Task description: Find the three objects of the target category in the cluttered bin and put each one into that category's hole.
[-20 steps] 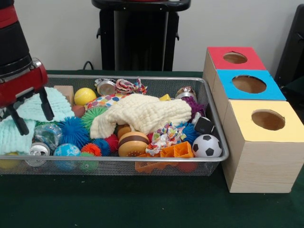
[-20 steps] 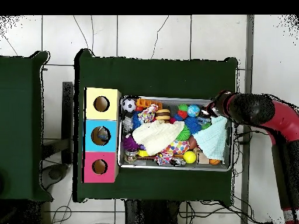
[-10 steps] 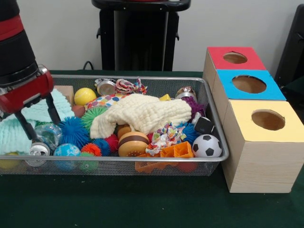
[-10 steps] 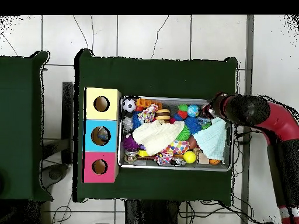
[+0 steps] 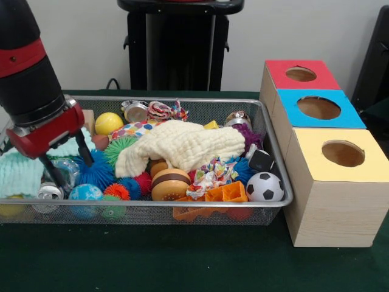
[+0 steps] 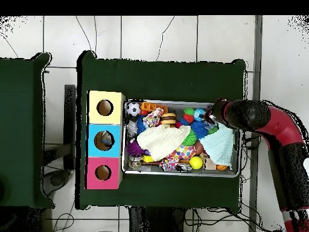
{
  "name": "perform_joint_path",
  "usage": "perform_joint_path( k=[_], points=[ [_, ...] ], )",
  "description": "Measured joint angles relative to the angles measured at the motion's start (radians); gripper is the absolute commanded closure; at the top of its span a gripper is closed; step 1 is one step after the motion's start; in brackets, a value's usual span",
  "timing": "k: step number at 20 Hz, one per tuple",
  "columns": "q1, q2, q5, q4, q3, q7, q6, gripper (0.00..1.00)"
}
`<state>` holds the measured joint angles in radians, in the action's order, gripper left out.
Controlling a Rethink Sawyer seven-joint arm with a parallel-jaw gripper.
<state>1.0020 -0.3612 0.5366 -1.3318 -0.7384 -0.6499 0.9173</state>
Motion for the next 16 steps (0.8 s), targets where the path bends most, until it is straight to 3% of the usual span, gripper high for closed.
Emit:
perform_joint_path(
  k=[16],
  points=[
    [-0.042,0.051,0.009,0.008,0.0,0.0,0.0,0.0]
  ],
)
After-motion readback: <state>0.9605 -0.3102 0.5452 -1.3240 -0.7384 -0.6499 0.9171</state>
